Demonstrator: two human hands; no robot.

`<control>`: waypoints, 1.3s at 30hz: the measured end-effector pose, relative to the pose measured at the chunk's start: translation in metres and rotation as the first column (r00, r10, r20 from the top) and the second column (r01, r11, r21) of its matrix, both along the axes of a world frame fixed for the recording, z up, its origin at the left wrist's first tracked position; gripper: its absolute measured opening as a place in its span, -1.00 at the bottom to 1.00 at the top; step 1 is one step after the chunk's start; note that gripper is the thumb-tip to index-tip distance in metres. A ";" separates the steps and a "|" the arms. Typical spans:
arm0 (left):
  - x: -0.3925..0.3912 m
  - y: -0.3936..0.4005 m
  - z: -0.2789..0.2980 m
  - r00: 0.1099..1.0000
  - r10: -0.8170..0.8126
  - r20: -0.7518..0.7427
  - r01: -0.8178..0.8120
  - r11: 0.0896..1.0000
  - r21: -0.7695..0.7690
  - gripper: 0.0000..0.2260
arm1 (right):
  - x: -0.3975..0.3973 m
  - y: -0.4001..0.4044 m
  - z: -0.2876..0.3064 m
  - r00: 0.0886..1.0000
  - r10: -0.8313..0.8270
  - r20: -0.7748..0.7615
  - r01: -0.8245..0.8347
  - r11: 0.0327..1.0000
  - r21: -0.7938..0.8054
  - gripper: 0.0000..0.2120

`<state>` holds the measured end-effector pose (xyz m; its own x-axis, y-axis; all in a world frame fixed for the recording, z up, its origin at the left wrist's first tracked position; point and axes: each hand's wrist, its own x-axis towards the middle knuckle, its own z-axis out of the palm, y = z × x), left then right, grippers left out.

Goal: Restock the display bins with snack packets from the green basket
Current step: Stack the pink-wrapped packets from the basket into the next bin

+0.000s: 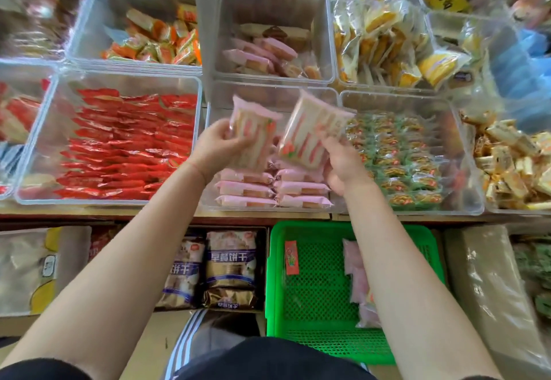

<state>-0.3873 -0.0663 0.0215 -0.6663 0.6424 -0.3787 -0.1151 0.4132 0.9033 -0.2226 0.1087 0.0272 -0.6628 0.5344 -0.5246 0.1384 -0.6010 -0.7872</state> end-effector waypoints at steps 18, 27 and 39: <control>-0.060 0.065 -0.103 0.536 -0.618 -0.575 0.092 0.720 -0.687 -0.64 | -0.103 0.041 -0.085 0.512 -0.258 0.820 -0.855 -0.251 0.455 -0.68; -0.059 0.069 -0.104 0.550 -0.693 -0.466 0.192 0.648 -0.737 -0.38 | -0.110 0.059 -0.101 0.481 0.097 0.871 -0.877 0.042 0.479 -0.56; 0.048 0.038 -0.022 0.809 -0.291 -0.510 0.224 0.956 -0.191 -0.71 | -0.029 -0.003 -0.003 0.952 0.229 0.203 -0.290 0.885 0.364 -0.79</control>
